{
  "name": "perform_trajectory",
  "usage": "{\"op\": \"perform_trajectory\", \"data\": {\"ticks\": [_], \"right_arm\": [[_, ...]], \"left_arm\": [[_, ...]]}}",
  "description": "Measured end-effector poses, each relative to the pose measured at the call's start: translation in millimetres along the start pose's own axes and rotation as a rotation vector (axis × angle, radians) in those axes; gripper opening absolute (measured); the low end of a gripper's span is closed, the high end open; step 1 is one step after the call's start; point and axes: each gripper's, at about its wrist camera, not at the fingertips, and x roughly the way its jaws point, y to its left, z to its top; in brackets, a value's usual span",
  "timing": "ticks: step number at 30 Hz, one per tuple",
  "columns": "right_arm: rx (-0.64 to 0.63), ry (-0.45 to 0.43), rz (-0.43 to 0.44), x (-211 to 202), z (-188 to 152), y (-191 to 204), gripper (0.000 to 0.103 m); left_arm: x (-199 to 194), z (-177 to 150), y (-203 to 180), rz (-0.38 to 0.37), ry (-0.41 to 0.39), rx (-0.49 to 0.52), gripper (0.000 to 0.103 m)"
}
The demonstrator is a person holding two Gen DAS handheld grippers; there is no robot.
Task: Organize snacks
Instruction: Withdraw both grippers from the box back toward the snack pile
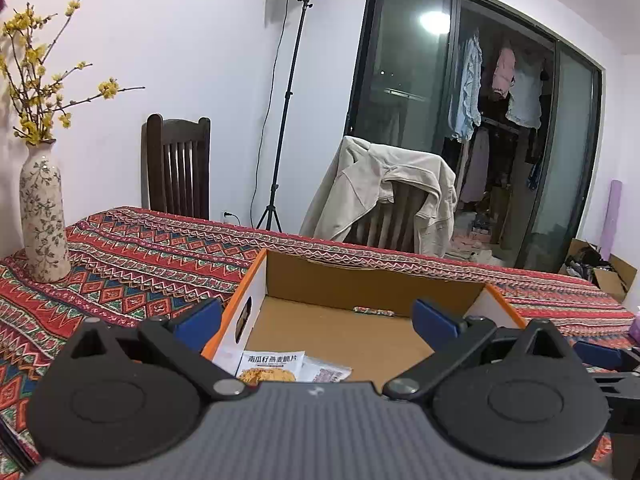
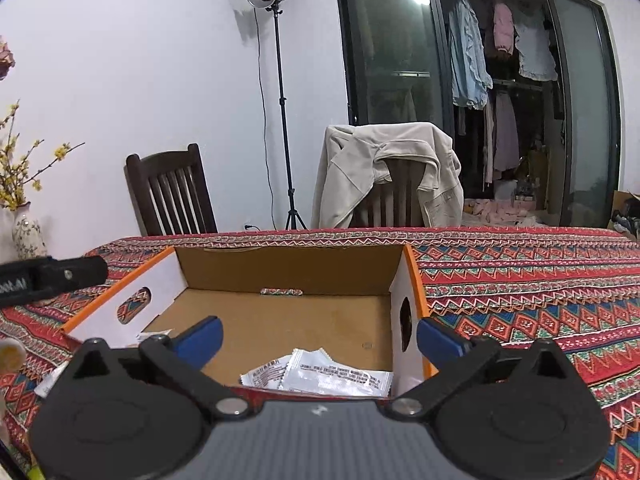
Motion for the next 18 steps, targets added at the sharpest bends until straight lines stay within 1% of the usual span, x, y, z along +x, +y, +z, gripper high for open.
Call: {"op": "perform_trajectory", "data": {"ticks": [4,9,18], "right_arm": [[-0.034,-0.014,-0.001,-20,0,5,0.103],[-0.06,-0.015,0.005,-43,-8,8,0.103],[-0.052,0.015,0.017,-75,-35,5,0.103]], "left_arm": [[-20,1,-1,-0.021,0.005,0.01,0.103],[-45,-6,-1,-0.036,-0.016,0.038,0.103],[-78,-35,16,-0.038,0.003,0.075,0.103]]}}
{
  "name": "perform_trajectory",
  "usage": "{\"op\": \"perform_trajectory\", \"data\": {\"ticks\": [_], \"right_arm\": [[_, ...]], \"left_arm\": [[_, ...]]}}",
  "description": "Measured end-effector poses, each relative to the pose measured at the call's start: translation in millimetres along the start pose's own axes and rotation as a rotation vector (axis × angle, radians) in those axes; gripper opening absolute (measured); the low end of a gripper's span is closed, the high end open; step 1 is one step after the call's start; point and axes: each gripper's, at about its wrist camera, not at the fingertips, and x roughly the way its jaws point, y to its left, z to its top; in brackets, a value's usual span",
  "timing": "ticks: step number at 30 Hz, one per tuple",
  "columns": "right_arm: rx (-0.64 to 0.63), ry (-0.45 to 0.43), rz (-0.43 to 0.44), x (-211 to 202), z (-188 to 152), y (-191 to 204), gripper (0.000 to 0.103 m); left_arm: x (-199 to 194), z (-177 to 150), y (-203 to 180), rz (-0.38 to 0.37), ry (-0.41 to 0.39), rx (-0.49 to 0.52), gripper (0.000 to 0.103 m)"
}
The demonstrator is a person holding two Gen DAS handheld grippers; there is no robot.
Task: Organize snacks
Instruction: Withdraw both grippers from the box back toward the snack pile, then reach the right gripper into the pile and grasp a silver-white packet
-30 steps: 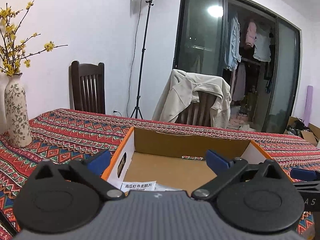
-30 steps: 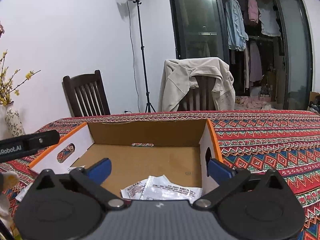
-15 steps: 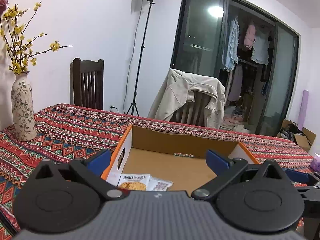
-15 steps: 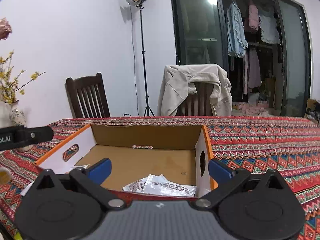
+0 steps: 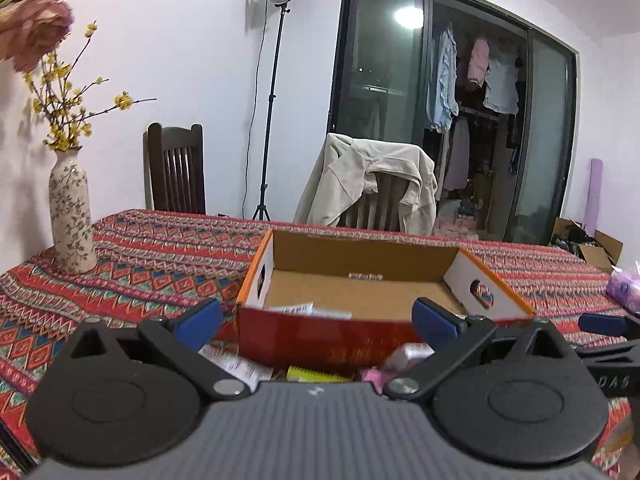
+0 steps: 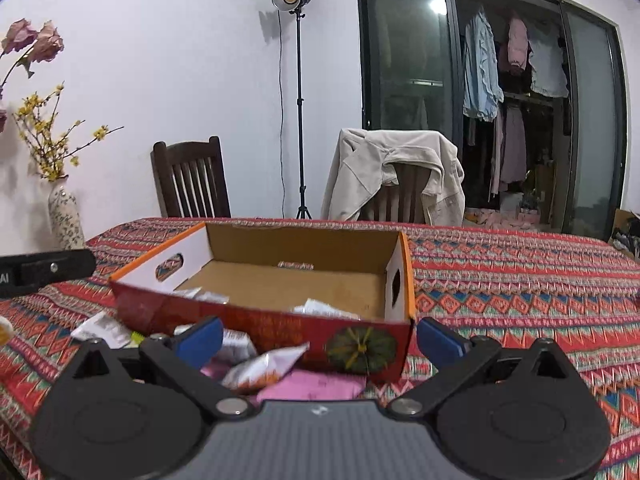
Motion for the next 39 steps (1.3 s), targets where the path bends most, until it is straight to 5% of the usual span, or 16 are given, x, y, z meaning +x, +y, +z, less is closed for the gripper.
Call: {"op": "perform_trajectory", "data": {"ticks": [20,39], "right_arm": [[0.034,0.105,0.037,-36,-56,2,0.103],[-0.013,0.161,0.085,-36,-60,16,0.103]], "left_arm": [[-32,-46,21,-0.002,0.077,0.015,0.103],[-38,-53,34,0.027,0.104,-0.003,0.103]]}}
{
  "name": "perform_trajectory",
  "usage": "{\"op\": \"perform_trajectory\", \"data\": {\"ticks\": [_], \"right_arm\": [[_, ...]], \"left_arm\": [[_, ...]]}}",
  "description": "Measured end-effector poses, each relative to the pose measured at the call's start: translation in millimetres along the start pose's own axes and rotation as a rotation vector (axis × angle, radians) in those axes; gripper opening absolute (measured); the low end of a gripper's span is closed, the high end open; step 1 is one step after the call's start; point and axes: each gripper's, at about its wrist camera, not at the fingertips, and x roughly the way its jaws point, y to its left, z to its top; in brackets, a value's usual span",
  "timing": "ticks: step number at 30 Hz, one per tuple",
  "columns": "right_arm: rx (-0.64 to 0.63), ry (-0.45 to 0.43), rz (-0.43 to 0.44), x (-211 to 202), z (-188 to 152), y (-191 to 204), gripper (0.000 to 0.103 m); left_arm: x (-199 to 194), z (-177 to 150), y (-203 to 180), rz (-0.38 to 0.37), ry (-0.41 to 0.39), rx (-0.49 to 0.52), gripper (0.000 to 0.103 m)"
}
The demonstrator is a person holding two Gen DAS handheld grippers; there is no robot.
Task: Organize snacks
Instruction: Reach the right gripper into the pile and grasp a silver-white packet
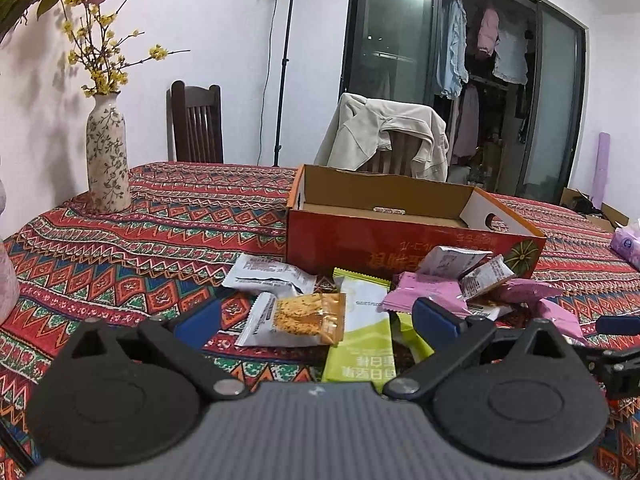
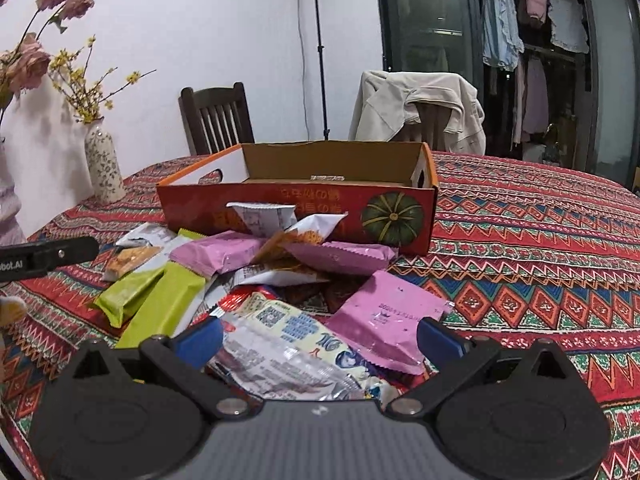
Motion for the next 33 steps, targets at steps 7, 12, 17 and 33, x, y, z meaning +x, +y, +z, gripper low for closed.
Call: {"op": "perform_trajectory", "data": {"ticks": [7,12,17,33], "right_arm": [[-0.082,0.075,0.06,10,-1,12,0.103],[-0.133,0.121,0.082,27,1,20,0.103],[-0.146,0.123,0.099,34,2,23,0.103],[-0.184,0.073,0.107,8,-7,16,0.07]], "left_arm": [[2,-1,2,-0.003,0.009,-0.007,0.103],[3,-3,5,0.001,0.015,-0.016,0.103],[2,-5,8,0.01,0.02,-0.023,0.103],[6,-4,10,0.037,0.044,-0.02,0.103]]}}
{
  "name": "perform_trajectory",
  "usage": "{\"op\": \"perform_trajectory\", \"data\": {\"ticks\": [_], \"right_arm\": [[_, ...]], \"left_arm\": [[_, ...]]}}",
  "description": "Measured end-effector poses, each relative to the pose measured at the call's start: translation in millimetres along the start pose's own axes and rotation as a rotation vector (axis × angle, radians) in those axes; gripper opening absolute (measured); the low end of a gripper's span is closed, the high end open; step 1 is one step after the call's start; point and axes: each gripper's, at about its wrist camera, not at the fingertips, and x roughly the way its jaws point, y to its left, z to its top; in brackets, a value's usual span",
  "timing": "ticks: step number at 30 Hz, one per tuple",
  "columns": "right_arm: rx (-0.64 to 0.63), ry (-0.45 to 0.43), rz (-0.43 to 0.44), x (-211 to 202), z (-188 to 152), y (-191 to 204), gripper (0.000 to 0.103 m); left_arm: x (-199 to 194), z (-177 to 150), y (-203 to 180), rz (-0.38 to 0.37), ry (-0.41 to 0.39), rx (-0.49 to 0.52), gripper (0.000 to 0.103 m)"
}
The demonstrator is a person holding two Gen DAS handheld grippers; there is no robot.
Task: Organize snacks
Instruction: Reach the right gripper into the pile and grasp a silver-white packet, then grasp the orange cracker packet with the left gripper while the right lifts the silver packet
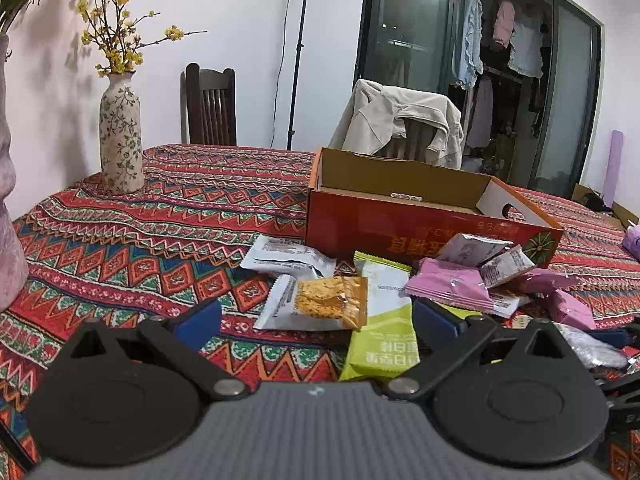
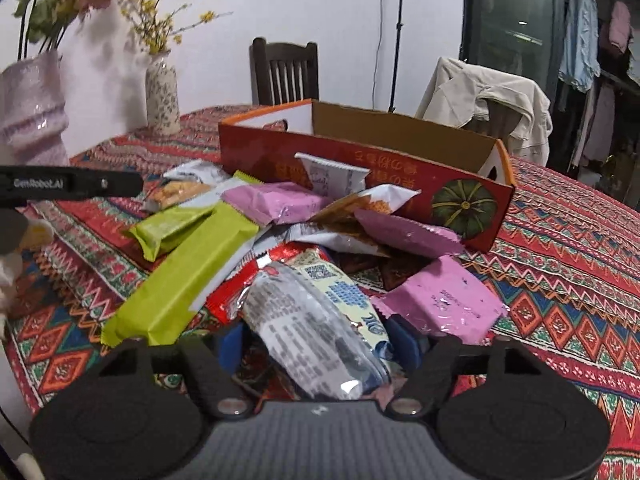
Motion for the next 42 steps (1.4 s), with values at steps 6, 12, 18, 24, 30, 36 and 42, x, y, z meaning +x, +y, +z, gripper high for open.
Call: {"op": "perform_trajectory", "data": {"ticks": [6,12,18,24,30,36,42], "right_arm": [[0.027,-0.059,-0.014,-14,2,-6,0.065],[0.053,-0.122,-0.023,-29,3,-13,0.063],[0.079,-0.197,-0.045,-44,9,-22,0.063],[0.106,-0.261,-0.064,-56,16,-30,0.063],[0.114,-0.305,-0.095,-57,31,-34,0.063],[0.131,-0.298,-0.119,-37,40,-37,0.063],[0.143,-0.277,-0.128,-22,38,-40,0.063]], "left_arm": [[9,7,1,0.015,0.02,0.015,0.103],[24,17,1,0.039,0.055,0.037,0.103],[30,22,3,0.049,0.067,0.029,0.103],[36,25,4,0.052,0.087,0.024,0.103],[48,29,3,0.053,0.115,0.03,0.103],[67,29,2,0.06,0.162,0.016,0.103],[88,24,4,0.028,0.218,-0.023,0.103]]}}
